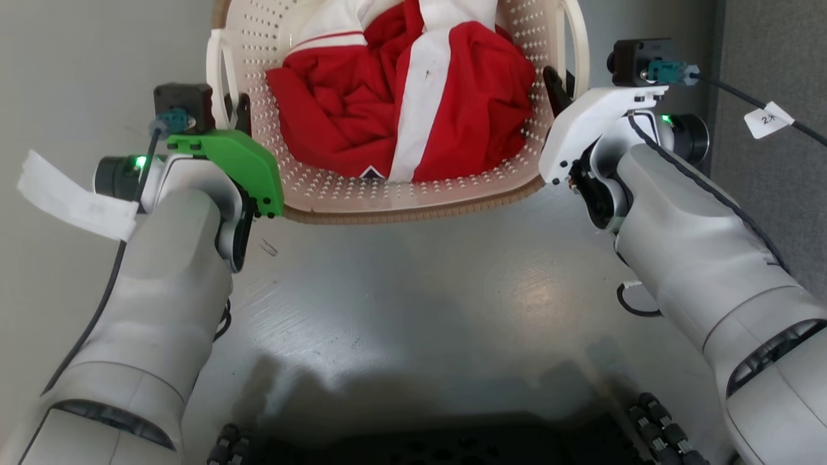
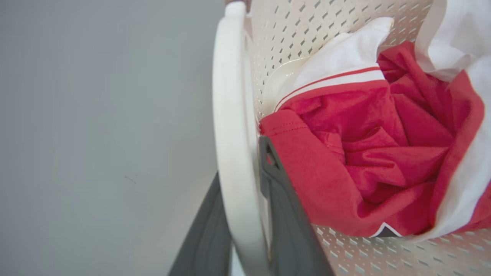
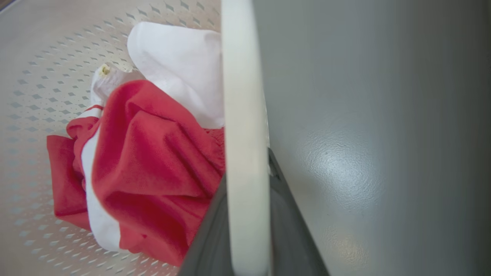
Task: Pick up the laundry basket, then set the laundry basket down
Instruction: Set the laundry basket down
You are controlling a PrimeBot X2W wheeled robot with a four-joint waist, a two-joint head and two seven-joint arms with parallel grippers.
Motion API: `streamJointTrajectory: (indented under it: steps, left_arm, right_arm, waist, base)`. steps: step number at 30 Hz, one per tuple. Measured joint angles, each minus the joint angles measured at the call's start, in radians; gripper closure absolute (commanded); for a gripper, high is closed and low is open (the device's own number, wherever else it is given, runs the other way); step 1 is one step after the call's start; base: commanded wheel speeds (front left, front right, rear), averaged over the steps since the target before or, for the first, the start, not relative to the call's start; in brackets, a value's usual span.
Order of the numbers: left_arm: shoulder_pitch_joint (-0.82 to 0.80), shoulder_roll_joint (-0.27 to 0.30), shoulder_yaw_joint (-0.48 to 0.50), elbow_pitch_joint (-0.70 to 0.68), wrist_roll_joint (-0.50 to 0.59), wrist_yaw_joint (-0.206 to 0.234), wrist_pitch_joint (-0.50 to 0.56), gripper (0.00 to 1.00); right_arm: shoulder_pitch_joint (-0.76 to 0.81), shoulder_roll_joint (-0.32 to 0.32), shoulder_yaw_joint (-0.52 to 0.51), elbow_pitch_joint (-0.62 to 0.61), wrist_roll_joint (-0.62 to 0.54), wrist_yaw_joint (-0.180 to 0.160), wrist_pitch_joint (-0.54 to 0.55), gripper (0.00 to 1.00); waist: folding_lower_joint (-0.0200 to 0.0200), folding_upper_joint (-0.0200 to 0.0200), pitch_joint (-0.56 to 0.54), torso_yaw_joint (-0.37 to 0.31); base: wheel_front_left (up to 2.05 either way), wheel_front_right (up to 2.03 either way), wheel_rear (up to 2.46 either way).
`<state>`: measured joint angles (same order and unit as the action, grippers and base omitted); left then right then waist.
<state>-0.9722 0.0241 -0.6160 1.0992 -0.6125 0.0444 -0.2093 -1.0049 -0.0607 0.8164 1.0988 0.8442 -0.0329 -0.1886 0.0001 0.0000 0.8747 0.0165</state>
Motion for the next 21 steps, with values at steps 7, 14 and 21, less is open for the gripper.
streamJointTrajectory:
  steps: [7,14,21]
  left_arm:
    - [-0.016,-0.001,-0.001,0.014,0.002,0.0,-0.009,1.0]
    - [-0.017,-0.005,-0.007,0.025,0.003,-0.001,-0.012,1.0]
    - [-0.018,-0.005,-0.013,0.039,0.013,-0.009,-0.021,1.0]
  right_arm:
    - [-0.017,-0.001,0.0,0.004,0.001,0.006,-0.005,1.0]
    - [-0.017,0.001,0.001,0.018,0.001,0.014,-0.013,1.0]
    - [-0.017,0.001,0.008,0.021,0.009,0.021,-0.013,1.0]
  waist:
    - [0.0,0.0,0.033,-0.005]
    - [0.0,0.0,0.056,-0.007]
    - [0.0,0.0,0.061,-0.006]
  base:
    - [0.0,0.0,0.0]
    - [0.0,0.0,0.0]
    - [0.0,0.0,0.0]
